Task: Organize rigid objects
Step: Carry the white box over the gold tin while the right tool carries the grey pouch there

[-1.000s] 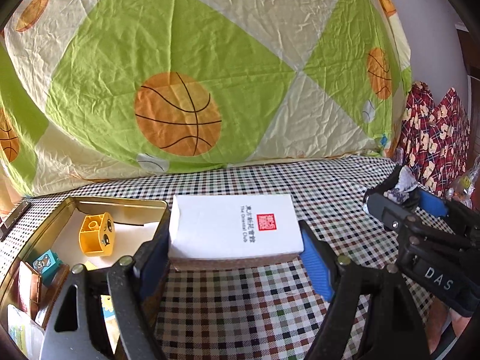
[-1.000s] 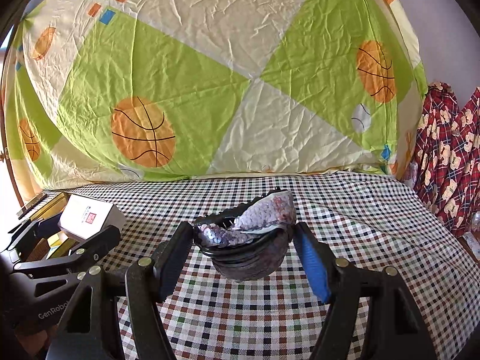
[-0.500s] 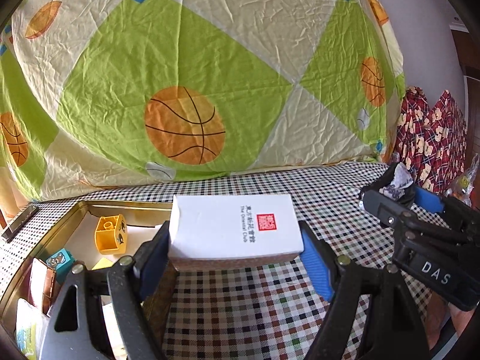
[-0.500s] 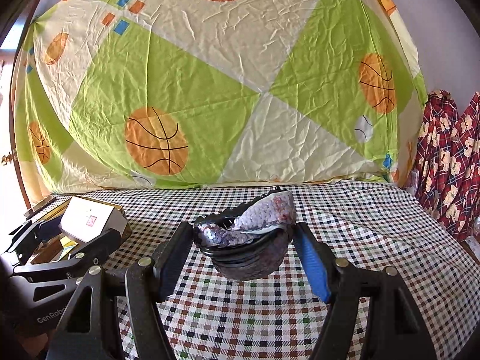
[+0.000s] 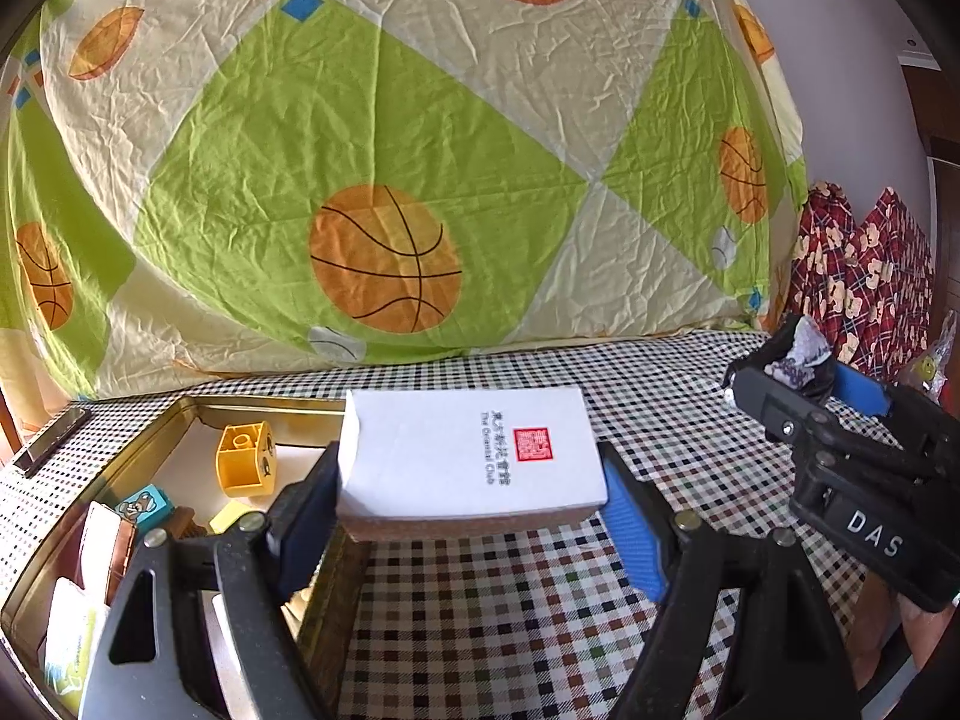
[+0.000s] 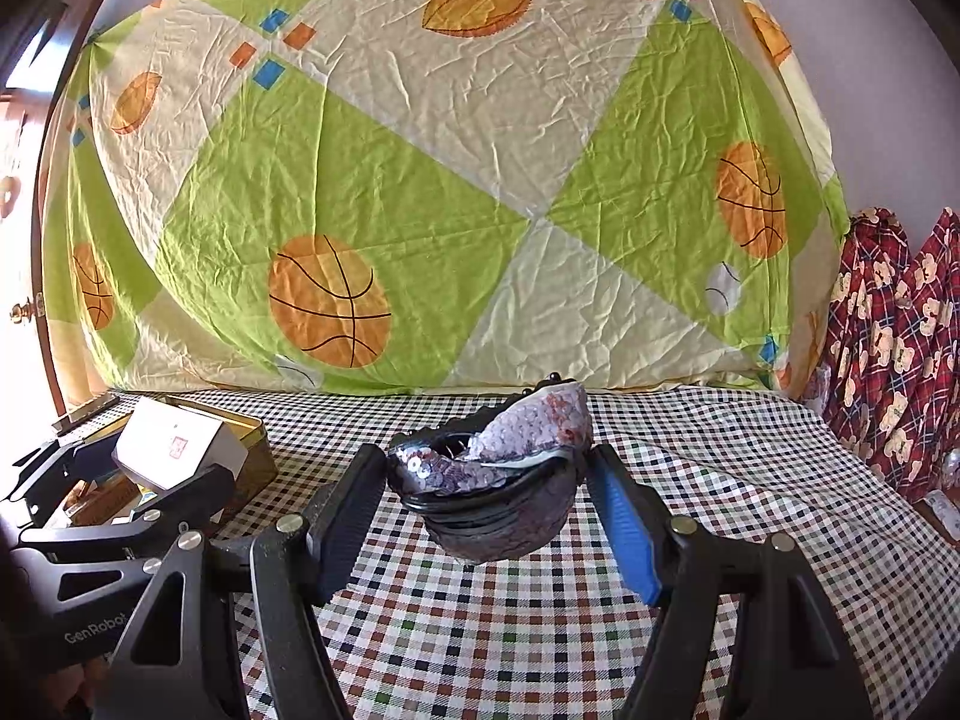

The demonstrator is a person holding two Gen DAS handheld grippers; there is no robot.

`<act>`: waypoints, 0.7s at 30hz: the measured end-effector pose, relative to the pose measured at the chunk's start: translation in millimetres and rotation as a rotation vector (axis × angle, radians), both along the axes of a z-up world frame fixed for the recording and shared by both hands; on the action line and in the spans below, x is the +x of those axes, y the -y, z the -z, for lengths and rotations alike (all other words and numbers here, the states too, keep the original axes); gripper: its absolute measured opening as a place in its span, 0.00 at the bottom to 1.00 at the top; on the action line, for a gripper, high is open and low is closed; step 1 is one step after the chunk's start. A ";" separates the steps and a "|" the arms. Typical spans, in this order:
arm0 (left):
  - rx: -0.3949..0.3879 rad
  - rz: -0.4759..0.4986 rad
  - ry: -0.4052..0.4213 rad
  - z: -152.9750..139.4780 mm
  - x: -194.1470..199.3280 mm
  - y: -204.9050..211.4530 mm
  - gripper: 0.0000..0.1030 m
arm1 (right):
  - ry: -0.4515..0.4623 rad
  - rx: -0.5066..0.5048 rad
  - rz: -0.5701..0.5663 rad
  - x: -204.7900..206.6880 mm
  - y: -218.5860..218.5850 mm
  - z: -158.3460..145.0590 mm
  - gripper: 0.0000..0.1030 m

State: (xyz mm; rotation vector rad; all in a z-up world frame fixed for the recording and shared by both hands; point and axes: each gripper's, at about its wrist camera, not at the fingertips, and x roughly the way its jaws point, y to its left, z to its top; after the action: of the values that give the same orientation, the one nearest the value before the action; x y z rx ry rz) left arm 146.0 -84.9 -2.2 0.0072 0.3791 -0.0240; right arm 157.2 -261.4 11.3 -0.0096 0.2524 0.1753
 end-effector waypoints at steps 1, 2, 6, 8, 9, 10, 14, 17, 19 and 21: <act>0.001 -0.002 0.000 0.0 -1.6 -0.8 0.78 | 0.001 0.002 0.000 -0.7 0.3 -0.1 0.69; 0.002 -0.004 -0.002 0.2 -3.1 -1.6 0.78 | 0.001 0.003 0.000 -1.6 0.4 -0.1 0.69; 0.008 -0.021 -0.013 1.1 -10.7 -5.9 0.78 | 0.004 0.007 -0.004 -5.5 0.1 0.0 0.69; 0.008 -0.022 -0.012 1.3 -16.4 -8.1 0.78 | 0.003 0.008 -0.009 -7.5 -0.8 0.1 0.69; 0.008 -0.023 -0.010 1.2 -19.5 -9.0 0.78 | 0.005 0.008 -0.012 -8.6 -1.4 -0.1 0.69; 0.007 -0.022 -0.007 1.0 -23.1 -10.3 0.78 | 0.005 0.008 -0.016 -9.9 -1.7 -0.2 0.69; -0.001 -0.020 0.037 -0.9 -41.5 -16.7 0.78 | 0.009 0.011 -0.031 -16.5 -3.9 -0.4 0.69; 0.001 -0.022 0.058 -2.6 -50.8 -20.2 0.78 | 0.014 0.011 -0.038 -21.1 -6.3 -0.6 0.69; -0.003 -0.022 0.064 -3.0 -54.8 -23.2 0.78 | 0.011 0.016 -0.045 -23.4 -7.5 -0.4 0.69; -0.011 -0.022 0.067 -3.3 -58.4 -25.9 0.78 | 0.011 0.020 -0.051 -26.0 -8.8 -0.6 0.69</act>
State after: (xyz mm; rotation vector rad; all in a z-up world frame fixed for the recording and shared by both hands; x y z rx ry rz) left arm 87.6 -59.0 1.1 -0.0066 0.3117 -0.0037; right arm 131.3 -252.6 11.8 0.0032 0.2392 0.2281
